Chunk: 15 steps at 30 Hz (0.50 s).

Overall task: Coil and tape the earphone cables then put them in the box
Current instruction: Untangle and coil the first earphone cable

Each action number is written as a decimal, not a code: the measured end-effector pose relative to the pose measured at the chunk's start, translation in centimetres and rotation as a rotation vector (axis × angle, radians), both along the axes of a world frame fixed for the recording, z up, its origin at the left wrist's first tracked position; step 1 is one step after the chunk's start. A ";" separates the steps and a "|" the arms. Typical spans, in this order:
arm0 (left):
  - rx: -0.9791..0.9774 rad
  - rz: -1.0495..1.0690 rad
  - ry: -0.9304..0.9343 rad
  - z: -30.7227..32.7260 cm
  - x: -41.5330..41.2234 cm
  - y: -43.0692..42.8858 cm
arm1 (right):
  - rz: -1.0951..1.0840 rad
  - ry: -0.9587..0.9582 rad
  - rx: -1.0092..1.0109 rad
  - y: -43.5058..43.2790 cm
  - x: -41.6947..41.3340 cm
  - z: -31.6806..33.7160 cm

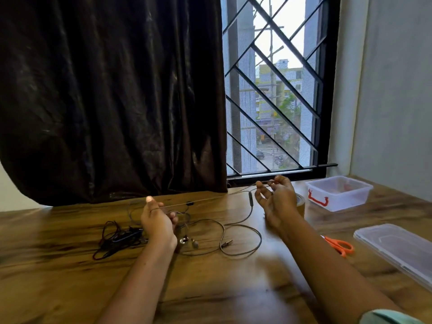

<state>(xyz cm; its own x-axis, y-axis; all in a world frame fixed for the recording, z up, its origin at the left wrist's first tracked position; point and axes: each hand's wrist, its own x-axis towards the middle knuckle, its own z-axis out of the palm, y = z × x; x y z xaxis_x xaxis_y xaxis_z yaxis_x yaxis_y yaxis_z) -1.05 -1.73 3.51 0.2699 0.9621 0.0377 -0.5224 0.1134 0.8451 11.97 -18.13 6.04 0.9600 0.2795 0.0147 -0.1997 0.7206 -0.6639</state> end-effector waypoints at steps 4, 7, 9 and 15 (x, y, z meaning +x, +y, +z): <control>-0.047 -0.116 -0.153 0.5 -0.2 0.0 | 0.015 -0.054 0.025 -0.1 -0.3 0.0; 0.035 -0.215 -0.124 0.8 -0.1 -0.4 | 0.080 -0.110 0.041 -0.5 -0.1 -0.1; 0.083 -0.240 -0.065 0.7 -0.1 -0.7 | 0.107 -0.321 -0.233 -1.0 0.3 -0.2; 0.249 -0.387 0.086 0.3 -0.5 -1.3 | 0.292 -1.144 -1.621 -0.2 -0.2 -2.1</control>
